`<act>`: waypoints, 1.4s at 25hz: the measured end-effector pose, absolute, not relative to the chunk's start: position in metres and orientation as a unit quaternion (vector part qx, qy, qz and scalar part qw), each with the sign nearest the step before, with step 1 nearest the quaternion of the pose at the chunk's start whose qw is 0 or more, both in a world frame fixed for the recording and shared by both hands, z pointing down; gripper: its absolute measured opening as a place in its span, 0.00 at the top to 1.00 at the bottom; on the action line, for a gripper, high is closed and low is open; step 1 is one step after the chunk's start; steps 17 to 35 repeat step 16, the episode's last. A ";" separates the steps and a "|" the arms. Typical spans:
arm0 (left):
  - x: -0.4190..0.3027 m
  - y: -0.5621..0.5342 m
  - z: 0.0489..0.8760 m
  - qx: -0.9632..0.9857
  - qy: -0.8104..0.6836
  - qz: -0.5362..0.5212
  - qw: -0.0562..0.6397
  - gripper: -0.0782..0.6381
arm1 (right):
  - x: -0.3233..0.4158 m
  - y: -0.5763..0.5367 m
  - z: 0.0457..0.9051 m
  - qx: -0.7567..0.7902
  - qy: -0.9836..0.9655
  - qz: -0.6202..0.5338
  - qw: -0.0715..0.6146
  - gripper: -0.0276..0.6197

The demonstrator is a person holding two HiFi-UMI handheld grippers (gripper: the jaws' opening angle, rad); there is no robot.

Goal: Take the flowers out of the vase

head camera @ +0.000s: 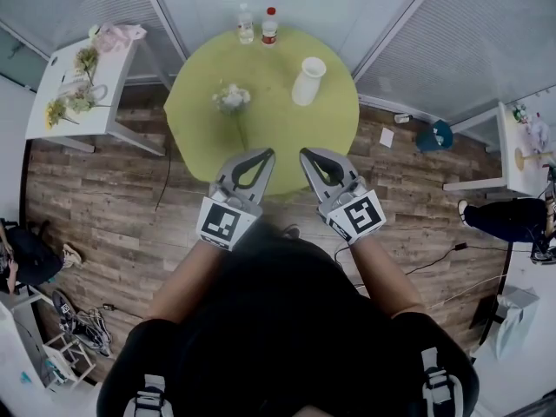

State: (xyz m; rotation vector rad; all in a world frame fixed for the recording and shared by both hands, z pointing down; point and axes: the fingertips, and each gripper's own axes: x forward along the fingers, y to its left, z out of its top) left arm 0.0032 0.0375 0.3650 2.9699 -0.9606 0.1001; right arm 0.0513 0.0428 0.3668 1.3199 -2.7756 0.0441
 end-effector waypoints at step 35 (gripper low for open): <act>0.006 0.038 0.366 0.949 -0.313 0.044 0.014 0.87 | 0.057 0.044 0.374 0.425 -0.904 0.010 0.053 0.93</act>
